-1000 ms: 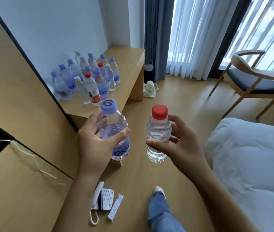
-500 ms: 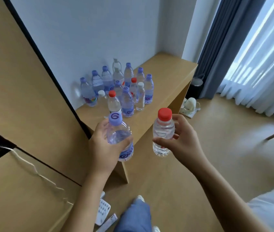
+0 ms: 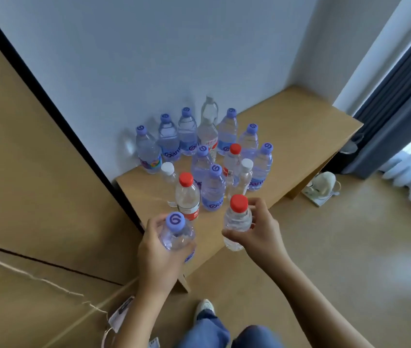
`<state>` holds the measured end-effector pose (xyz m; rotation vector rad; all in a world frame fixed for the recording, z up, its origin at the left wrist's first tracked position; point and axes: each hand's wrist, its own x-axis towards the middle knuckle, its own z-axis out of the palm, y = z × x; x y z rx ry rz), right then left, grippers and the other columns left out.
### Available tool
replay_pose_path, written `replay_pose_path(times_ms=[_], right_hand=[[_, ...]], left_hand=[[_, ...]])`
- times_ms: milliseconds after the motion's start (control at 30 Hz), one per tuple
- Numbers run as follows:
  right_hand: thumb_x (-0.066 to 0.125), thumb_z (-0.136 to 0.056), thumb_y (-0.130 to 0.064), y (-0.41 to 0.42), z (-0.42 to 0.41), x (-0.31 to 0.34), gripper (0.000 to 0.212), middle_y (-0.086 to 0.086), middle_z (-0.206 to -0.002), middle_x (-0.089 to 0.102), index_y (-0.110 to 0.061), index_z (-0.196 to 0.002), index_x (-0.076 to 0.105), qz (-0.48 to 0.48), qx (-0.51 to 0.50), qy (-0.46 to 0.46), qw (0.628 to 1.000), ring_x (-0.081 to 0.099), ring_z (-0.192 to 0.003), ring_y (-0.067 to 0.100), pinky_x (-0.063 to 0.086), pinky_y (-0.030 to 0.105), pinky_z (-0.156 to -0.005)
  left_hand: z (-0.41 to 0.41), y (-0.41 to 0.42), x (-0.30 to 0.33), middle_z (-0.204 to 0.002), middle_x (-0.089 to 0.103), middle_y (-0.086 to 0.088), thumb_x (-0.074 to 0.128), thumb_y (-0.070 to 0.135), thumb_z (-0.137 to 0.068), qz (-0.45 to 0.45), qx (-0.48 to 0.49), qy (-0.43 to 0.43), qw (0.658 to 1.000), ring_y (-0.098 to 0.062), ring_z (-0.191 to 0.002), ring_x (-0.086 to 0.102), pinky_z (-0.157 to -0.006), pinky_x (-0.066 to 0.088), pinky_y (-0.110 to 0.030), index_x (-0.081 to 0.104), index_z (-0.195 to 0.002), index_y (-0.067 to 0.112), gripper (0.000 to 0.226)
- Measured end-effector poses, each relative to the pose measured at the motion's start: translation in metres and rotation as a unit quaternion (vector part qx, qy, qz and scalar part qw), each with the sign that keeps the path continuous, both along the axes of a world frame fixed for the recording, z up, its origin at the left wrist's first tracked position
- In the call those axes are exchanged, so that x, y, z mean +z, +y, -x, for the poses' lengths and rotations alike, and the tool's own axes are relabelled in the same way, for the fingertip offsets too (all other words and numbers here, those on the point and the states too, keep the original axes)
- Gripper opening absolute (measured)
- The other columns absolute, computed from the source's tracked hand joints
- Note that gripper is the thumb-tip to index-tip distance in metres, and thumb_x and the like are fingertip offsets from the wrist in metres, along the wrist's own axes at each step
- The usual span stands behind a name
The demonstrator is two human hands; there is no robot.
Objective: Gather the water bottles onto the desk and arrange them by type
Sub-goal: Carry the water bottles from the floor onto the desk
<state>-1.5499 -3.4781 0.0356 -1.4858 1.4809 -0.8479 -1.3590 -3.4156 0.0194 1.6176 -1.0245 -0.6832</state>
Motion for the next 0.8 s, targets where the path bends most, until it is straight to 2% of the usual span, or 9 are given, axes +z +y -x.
replay_pose_path(times_ms=[67,133,267,433,533,600,700,800], right_hand=[[0.088,-0.062,-0.019,-0.018,-0.008,-0.012,0.060,-0.029,-0.092,0.064,-0.034,-0.106,0.050,-0.015,0.014,0.005,1.000,0.061,-0.084,-0.010,0.043,0.004,-0.063],[0.088,-0.062,-0.019,-0.032,-0.014,-0.023,0.059,-0.025,-0.091,0.065,-0.036,-0.103,0.050,-0.025,0.027,0.015,0.999,0.061,-0.084,-0.010,0.044,0.005,-0.062],[0.087,-0.063,-0.019,-0.057,-0.026,-0.044,0.057,-0.022,-0.091,0.064,-0.034,-0.102,0.047,-0.045,0.061,0.034,0.997,0.058,-0.085,-0.010,0.041,0.012,-0.063],[0.084,-0.065,-0.012,-0.073,-0.030,-0.063,0.054,-0.037,-0.093,0.059,-0.033,-0.095,0.044,-0.052,0.109,0.045,0.992,0.057,-0.083,-0.011,0.041,0.010,-0.059],[0.082,-0.068,-0.012,-0.080,-0.028,-0.072,0.052,-0.031,-0.094,0.060,-0.031,-0.101,0.047,-0.061,0.143,0.040,0.987,0.058,-0.083,-0.007,0.041,0.019,-0.062],[0.081,-0.069,-0.011,-0.084,-0.027,-0.076,0.052,-0.023,-0.090,0.062,-0.028,-0.104,0.047,-0.074,0.166,0.034,0.983,0.058,-0.082,-0.005,0.041,0.021,-0.062],[0.083,-0.069,-0.010,-0.087,-0.024,-0.081,0.053,-0.019,-0.087,0.062,-0.026,-0.104,0.046,-0.081,0.191,0.023,0.978,0.058,-0.082,-0.004,0.041,0.015,-0.061],[0.083,-0.071,-0.008,-0.090,-0.021,-0.081,0.052,-0.014,-0.088,0.062,-0.021,-0.104,0.046,-0.083,0.220,0.012,0.972,0.059,-0.081,-0.002,0.043,0.013,-0.062]], left_hand=[[0.001,-0.012,-0.009,-0.090,0.069,0.024,0.088,-0.009,-0.060,-0.014,0.012,0.002,1.000,0.004,-0.082,0.065,-0.066,0.051,-0.014,0.054,-0.096,0.031,0.063],[0.002,-0.021,-0.016,-0.090,0.070,0.016,0.087,-0.009,-0.060,-0.023,0.035,0.003,0.999,0.006,-0.084,0.064,-0.066,0.047,-0.006,0.053,-0.097,0.029,0.063],[0.008,-0.037,-0.033,-0.100,0.068,0.009,0.090,0.000,-0.059,-0.049,0.064,-0.002,0.997,0.002,-0.089,0.063,-0.072,0.047,-0.009,0.052,-0.098,0.032,0.064],[0.020,-0.050,-0.052,-0.100,0.067,0.009,0.090,0.002,-0.058,-0.092,0.126,0.000,0.988,0.001,-0.090,0.062,-0.072,0.046,-0.010,0.052,-0.100,0.029,0.063],[0.031,-0.050,-0.057,-0.102,0.065,0.012,0.092,0.008,-0.058,-0.107,0.163,-0.014,0.981,0.002,-0.094,0.061,-0.074,0.048,-0.012,0.051,-0.103,0.033,0.066],[0.038,-0.049,-0.061,-0.102,0.065,0.011,0.092,0.008,-0.059,-0.108,0.179,-0.016,0.978,0.003,-0.094,0.061,-0.074,0.048,-0.011,0.053,-0.108,0.027,0.066],[0.047,-0.049,-0.064,-0.100,0.063,0.007,0.092,0.004,-0.061,-0.101,0.204,-0.017,0.974,0.001,-0.092,0.062,-0.072,0.046,-0.007,0.053,-0.109,0.023,0.064],[0.057,-0.049,-0.063,-0.101,0.062,0.006,0.092,0.004,-0.061,-0.093,0.231,-0.012,0.968,-0.002,-0.092,0.061,-0.074,0.047,-0.009,0.050,-0.106,0.031,0.067]])
